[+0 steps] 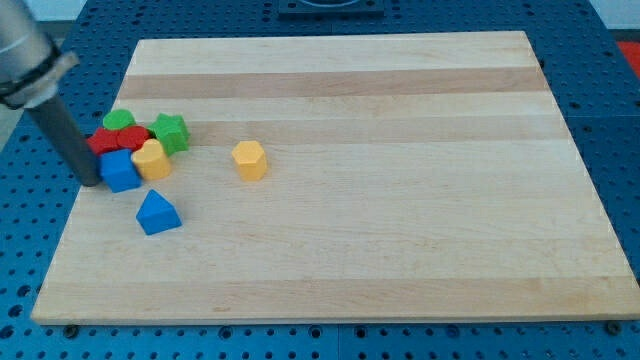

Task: Push the group of blocks towards the center

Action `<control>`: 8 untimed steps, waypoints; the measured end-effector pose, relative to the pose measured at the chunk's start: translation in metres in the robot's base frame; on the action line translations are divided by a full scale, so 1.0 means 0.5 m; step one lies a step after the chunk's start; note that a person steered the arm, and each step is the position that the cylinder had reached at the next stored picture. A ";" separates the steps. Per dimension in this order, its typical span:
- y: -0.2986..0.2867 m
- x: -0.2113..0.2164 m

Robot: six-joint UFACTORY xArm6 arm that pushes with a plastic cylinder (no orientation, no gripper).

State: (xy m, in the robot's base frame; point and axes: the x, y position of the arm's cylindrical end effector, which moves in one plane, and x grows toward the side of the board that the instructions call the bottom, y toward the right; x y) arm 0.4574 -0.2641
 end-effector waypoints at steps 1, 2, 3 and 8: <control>0.142 0.000; 0.233 0.000; 0.182 0.001; -0.082 0.042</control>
State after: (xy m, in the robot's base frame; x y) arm 0.4782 -0.3051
